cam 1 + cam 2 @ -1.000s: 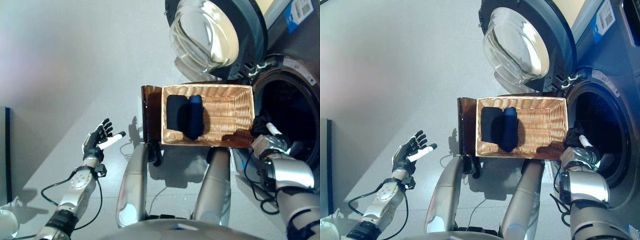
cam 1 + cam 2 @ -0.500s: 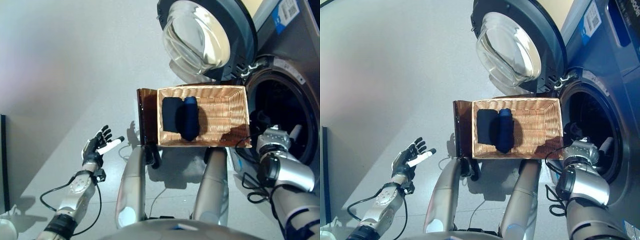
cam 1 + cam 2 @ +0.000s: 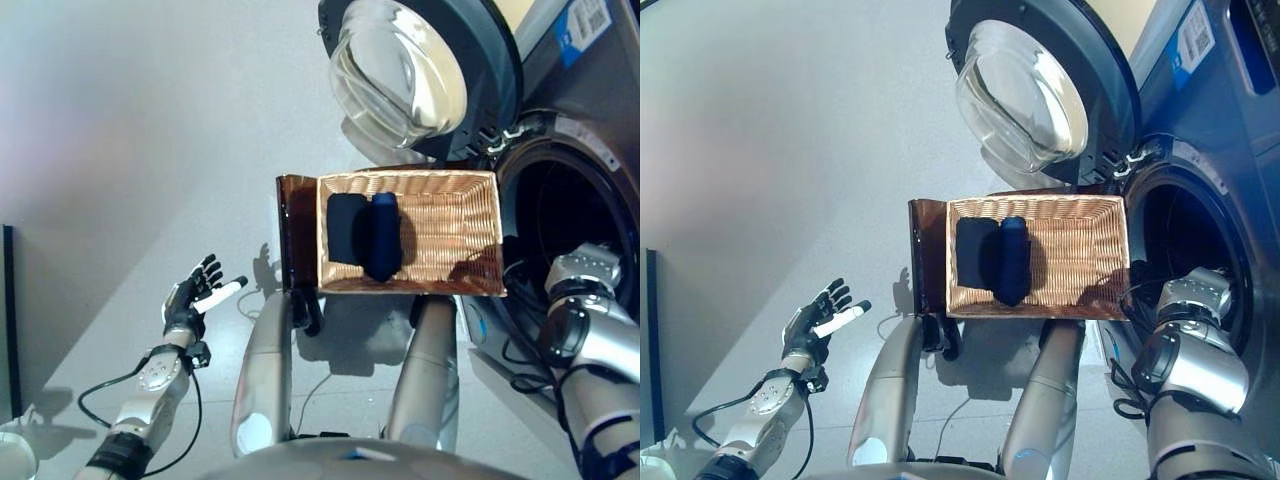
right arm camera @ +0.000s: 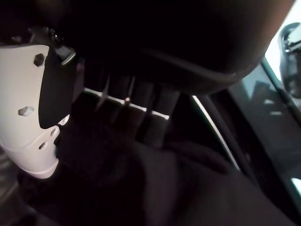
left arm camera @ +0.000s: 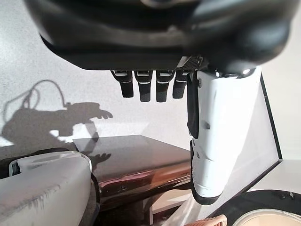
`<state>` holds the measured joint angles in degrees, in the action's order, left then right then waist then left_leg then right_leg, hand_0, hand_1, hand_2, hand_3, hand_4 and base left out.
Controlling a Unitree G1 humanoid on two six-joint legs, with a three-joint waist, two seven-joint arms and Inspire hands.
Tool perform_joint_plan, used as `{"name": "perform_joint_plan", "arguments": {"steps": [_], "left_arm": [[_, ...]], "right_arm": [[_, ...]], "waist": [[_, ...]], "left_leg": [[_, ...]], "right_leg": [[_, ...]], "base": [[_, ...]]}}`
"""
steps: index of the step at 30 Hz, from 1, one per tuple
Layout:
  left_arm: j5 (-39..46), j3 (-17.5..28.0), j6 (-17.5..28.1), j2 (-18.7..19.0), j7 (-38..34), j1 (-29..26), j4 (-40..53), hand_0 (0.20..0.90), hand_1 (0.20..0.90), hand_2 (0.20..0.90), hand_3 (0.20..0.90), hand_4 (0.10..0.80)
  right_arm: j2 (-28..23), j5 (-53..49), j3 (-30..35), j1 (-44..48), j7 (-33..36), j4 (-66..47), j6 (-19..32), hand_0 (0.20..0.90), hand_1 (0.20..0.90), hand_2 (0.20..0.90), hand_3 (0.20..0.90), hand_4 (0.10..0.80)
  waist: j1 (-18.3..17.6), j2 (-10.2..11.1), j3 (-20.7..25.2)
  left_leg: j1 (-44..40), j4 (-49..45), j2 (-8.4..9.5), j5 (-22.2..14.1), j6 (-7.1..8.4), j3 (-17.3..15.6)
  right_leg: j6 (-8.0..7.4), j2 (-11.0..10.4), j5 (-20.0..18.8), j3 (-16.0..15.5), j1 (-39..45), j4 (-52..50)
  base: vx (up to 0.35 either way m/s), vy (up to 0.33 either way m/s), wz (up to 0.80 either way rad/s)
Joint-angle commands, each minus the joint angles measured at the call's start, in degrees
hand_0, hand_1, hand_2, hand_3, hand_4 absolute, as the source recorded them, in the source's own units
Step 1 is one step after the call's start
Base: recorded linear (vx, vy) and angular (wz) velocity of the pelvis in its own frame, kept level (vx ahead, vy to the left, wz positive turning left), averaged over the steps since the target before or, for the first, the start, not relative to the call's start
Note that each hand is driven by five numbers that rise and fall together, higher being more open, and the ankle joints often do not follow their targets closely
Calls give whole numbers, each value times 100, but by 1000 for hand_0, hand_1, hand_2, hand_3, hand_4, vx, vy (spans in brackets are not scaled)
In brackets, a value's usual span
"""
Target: Pick up the clothes and place them into the washing machine
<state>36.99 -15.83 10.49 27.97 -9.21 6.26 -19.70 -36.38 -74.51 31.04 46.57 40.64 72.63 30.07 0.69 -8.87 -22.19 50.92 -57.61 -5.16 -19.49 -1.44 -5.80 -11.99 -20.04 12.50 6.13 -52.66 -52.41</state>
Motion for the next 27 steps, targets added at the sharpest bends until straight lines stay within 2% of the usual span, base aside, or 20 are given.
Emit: {"name": "perform_joint_plan", "arguments": {"steps": [1,2,3,13,21,23,24,25,27], "left_arm": [[77,492,478,322,-104,80,112,900,900,900,900,800],[78,477,507,325,-102,51,106,900,900,900,900,800],[94,461,517,331,-97,42,118,900,900,900,900,800],[205,545,480,299,-105,-2,37,900,900,900,900,800],[231,565,477,222,-61,-30,10,900,900,900,900,800],[243,575,488,220,-32,-24,19,900,900,900,900,800],[238,578,496,234,-17,-42,5,900,900,900,900,800],[251,589,558,267,33,-69,-4,900,900,900,900,800],[257,587,569,279,69,-94,-32,900,900,900,900,800]], "right_arm": [[-1144,576,-401,155,24,-360,602,200,200,200,200,300],[-1140,556,-420,165,-9,-311,586,785,785,785,785,718],[-1134,534,-443,178,-23,-282,582,900,900,900,900,800],[-917,219,-450,150,-191,-72,608,900,900,900,900,800],[-437,12,-766,31,-771,-340,490,900,900,900,900,800],[-277,36,-851,-97,-934,-395,398,900,900,900,900,800],[-267,236,-975,-137,-963,-267,219,900,900,900,900,800],[-230,612,-1389,-166,-1076,-160,-126,900,900,900,900,800],[-209,712,-1556,-169,-1182,-121,-251,900,900,900,900,800]], "waist": [[-53,117,153],[-55,118,146],[-56,112,139],[-49,91,158],[-56,193,103],[-49,223,84],[-25,242,83],[12,279,62],[23,299,45]], "left_leg": [[-599,347,-502,-1,874,714],[-595,345,-500,-9,868,709],[-588,335,-505,-13,866,704],[-613,372,-476,15,854,701],[-734,666,-504,223,864,701],[-810,859,-507,316,868,692],[-832,943,-498,366,876,687],[-918,1203,-486,509,884,677],[-972,1351,-478,601,896,657]], "right_leg": [[116,-141,-170,279,362,161],[110,-142,-170,278,354,159],[105,-144,-172,273,348,153],[115,-171,-193,227,419,184],[145,-170,-395,170,580,499],[148,-171,-472,126,680,664],[147,-173,-520,103,713,743],[144,-181,-667,53,829,993],[130,-180,-752,4,906,1145]], "base": [[0,0,0],[0,0,0],[0,0,0],[0,0,0],[0,0,0],[0,0,0],[-22,-19,-3],[0,0,0],[-26,-17,-5]]}}
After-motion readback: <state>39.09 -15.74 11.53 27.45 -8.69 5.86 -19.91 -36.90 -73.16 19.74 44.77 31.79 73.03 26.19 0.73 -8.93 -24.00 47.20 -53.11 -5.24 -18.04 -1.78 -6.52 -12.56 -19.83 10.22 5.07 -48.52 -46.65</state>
